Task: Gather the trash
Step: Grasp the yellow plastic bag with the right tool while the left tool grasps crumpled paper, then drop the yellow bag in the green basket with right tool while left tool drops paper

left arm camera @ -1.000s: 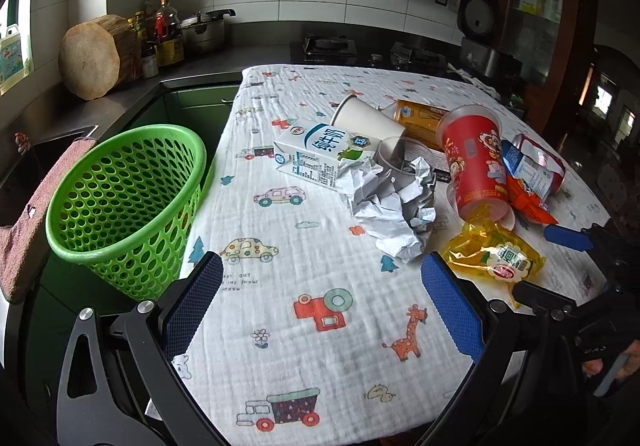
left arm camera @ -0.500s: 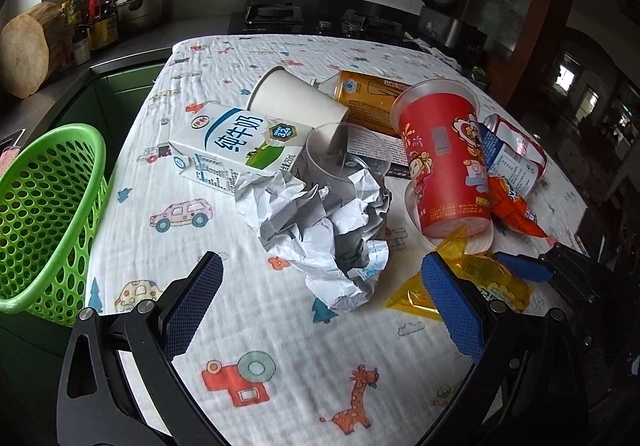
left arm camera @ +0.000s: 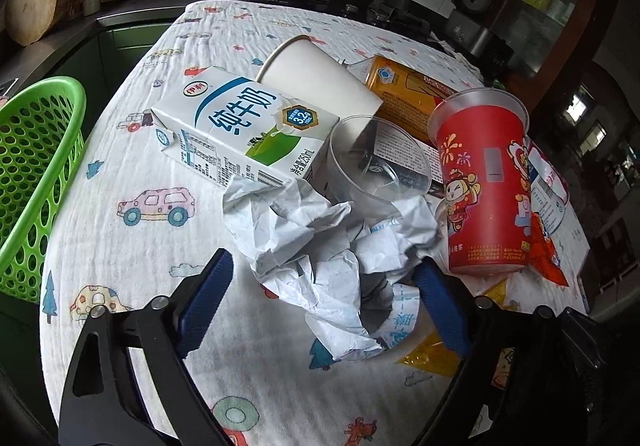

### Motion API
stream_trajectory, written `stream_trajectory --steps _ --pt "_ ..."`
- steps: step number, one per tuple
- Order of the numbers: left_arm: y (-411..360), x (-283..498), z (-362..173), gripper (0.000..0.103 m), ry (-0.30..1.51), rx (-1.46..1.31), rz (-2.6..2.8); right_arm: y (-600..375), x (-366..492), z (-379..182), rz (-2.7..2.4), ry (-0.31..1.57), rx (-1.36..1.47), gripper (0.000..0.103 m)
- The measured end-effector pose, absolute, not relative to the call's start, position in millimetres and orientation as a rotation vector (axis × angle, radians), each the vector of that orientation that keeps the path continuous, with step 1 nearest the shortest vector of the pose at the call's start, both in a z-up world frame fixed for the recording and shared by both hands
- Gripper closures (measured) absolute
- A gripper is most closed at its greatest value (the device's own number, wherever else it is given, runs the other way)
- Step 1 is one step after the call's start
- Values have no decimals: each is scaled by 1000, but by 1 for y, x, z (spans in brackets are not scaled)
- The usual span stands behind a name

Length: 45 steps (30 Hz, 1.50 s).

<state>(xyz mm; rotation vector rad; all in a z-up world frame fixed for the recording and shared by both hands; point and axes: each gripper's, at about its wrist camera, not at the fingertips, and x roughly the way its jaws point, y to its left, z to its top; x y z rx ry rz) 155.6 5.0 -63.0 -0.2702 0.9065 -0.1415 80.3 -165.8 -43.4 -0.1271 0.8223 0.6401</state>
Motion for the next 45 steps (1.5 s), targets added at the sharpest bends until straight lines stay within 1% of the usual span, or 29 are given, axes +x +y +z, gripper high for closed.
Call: stream_trajectory --steps 2,3,4,8,11,17,22,25,31,35,38,39,40,42,45 --pt "5 155 -65 36 912 -292 -171 -168 78 -43 646 826 -118 51" --pt "4 154 -64 39 906 -290 -180 -168 76 -43 649 827 -118 51" --pt "3 153 -64 45 899 -284 -185 -169 74 -42 650 827 -120 51" --pt "2 144 -58 52 872 -272 -202 -170 67 -39 657 828 -118 52" --pt "6 135 -52 54 852 -272 -215 -171 64 -35 668 828 -103 52" --pt "33 109 -25 54 781 -259 -200 -163 61 -21 699 822 -89 52" --pt "91 93 5 54 700 -239 -71 -141 64 -3 759 807 -86 52" --pt "134 99 10 54 695 -216 51 -121 70 8 788 795 -98 52" --pt "213 126 -10 53 776 -211 236 -74 88 28 844 781 -117 52" --pt "246 138 -28 50 830 -223 290 -44 105 37 876 785 -127 52" --pt "262 141 -40 45 857 -240 302 -18 121 41 897 791 -138 52" --pt "266 142 -43 42 864 -244 304 -10 127 42 902 794 -141 52" --pt "269 142 -45 33 867 -247 311 -2 133 42 903 797 -148 52" --pt "276 138 -48 30 858 -255 316 17 143 43 911 799 -167 52" --pt "286 134 -52 22 856 -274 315 43 160 45 923 801 -184 52"
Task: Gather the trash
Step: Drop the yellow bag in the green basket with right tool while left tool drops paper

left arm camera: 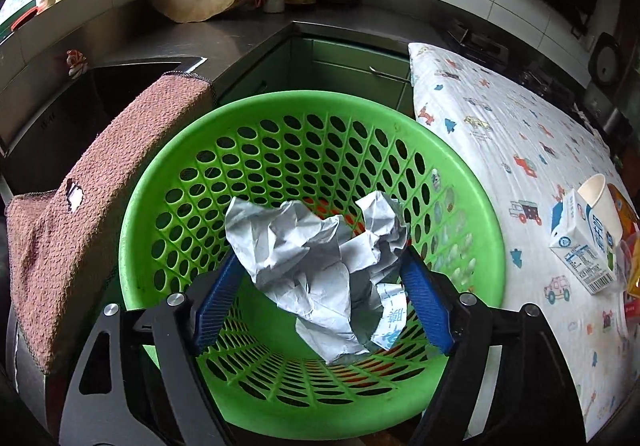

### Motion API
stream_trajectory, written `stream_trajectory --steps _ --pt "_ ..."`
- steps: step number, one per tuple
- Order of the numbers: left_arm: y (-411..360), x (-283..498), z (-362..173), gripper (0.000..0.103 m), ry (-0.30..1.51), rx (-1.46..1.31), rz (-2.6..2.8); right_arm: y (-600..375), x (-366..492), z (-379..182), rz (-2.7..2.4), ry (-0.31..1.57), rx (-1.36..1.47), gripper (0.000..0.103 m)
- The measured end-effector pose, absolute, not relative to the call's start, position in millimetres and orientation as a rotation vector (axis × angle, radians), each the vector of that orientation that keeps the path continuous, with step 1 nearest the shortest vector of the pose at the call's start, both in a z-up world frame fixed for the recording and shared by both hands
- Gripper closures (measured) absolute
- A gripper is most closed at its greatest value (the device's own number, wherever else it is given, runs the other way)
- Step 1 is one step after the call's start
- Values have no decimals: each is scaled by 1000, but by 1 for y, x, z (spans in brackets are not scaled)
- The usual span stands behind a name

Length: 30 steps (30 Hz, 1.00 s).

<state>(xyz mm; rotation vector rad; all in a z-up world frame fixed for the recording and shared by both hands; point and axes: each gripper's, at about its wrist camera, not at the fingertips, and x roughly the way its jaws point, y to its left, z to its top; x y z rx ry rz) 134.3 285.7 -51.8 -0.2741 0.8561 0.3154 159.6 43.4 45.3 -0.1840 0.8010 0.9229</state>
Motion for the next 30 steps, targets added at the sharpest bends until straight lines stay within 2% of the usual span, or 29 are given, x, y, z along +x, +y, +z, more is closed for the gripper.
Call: stream_trajectory --steps 5,18,20,22,23,30 --pt "293 126 -54 12 840 -267 319 80 178 47 942 798 -200 52" --pt "302 77 -34 7 756 -279 359 177 211 26 1002 863 -176 51" --pt "303 70 -32 7 749 -270 374 189 216 20 1012 886 -160 47" --pt "305 64 -30 7 742 -274 382 198 218 17 1014 893 -147 25" --pt "306 61 -30 7 739 -279 382 200 219 18 1004 884 -141 21" --pt "305 59 -28 7 739 -289 383 184 212 30 996 847 -126 16"
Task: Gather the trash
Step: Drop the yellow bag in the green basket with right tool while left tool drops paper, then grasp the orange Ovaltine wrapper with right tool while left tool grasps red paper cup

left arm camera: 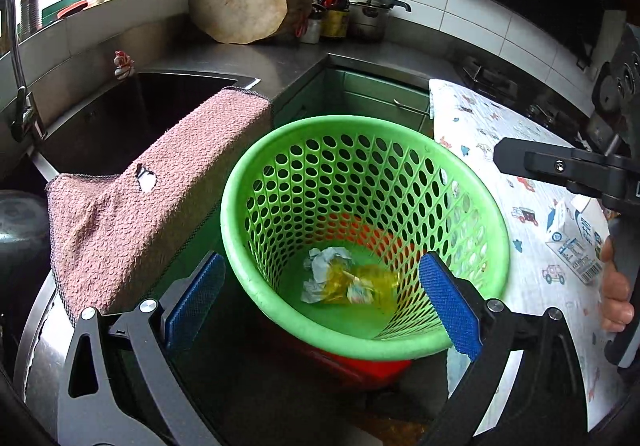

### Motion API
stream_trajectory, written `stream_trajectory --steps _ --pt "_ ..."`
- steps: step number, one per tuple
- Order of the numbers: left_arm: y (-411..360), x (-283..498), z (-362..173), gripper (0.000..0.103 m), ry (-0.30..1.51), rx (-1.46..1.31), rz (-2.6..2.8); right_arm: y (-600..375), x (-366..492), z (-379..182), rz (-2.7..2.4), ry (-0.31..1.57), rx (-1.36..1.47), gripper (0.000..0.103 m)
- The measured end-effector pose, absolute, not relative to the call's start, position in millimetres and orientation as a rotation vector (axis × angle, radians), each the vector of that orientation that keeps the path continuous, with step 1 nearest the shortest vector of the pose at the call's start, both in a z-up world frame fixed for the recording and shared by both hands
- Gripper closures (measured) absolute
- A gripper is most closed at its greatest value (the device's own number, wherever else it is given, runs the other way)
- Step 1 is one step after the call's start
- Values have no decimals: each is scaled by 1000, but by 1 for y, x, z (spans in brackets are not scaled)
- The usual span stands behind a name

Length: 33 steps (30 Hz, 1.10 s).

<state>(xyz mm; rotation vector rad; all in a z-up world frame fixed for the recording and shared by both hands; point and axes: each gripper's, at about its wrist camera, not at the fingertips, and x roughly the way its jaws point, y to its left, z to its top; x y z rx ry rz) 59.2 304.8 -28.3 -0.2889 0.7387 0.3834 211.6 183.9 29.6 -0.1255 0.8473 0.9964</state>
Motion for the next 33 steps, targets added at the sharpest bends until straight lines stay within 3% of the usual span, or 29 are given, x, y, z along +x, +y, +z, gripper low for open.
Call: stream_trajectory --steps 20,33 --pt "213 86 -2 6 709 -215 220 -96 156 44 586 737 -98 11" --pt "125 106 9 5 718 -167 70 -213 118 -10 436 748 -184 12"
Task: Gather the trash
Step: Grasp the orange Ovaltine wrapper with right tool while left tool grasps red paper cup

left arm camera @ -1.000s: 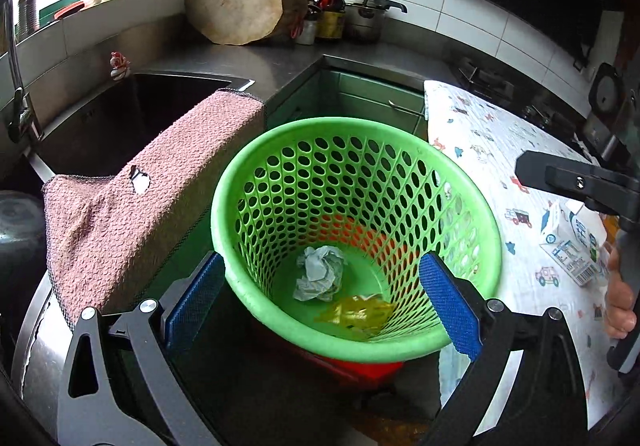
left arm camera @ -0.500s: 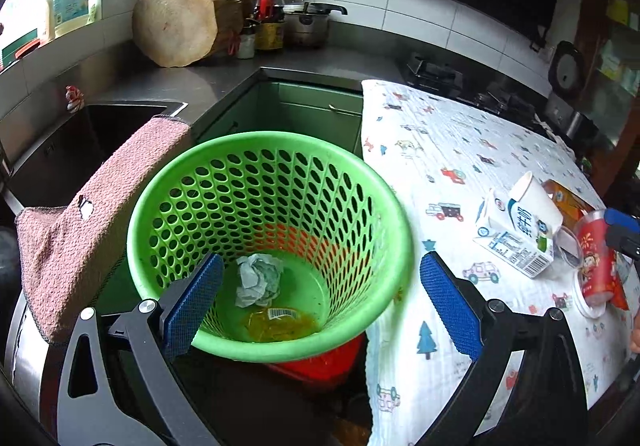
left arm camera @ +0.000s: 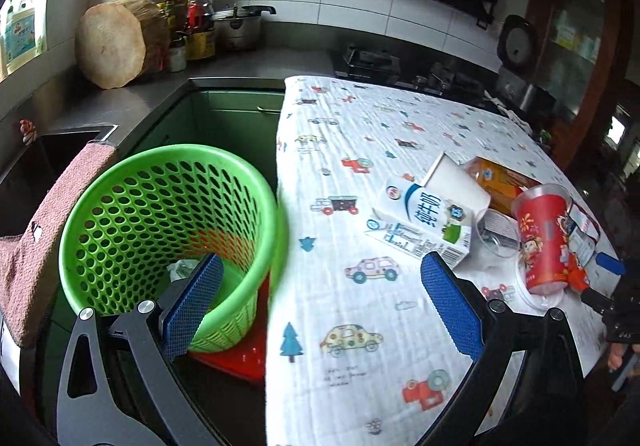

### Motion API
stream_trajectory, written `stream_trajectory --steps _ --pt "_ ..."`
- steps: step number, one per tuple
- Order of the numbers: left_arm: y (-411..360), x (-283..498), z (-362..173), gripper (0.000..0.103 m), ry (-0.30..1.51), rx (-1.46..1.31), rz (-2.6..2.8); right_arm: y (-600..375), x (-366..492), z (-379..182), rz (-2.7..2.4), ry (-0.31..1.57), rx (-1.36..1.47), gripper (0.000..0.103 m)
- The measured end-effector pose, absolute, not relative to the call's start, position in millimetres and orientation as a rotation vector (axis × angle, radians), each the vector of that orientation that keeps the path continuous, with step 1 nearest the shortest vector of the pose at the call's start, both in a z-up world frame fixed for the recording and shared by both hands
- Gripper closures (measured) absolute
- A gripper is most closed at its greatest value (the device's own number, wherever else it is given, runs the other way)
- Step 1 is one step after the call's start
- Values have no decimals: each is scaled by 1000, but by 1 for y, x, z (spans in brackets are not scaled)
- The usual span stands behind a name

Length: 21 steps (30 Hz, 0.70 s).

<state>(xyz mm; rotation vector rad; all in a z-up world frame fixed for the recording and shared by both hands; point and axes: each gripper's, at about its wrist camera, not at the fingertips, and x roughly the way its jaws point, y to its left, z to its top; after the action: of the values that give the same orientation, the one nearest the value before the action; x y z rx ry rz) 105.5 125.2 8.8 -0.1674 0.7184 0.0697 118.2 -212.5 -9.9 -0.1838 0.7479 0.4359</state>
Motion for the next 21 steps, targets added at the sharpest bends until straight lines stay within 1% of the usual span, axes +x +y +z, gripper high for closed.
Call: stream_trajectory --steps 2,10,17,19,21 --pt "110 109 11 5 721 -155 41 -219 121 -17 435 755 -180 18" --pt "54 126 18 5 751 -133 -94 -218 139 -30 442 779 -161 31" --pt "-10 144 20 5 773 -76 -233 -222 144 -34 431 786 -149 51" --pt "-28 150 19 5 783 -56 -266 -225 143 -32 437 778 -136 55" --pt "-45 158 15 5 802 -44 -301 -229 142 -30 441 770 -126 57"
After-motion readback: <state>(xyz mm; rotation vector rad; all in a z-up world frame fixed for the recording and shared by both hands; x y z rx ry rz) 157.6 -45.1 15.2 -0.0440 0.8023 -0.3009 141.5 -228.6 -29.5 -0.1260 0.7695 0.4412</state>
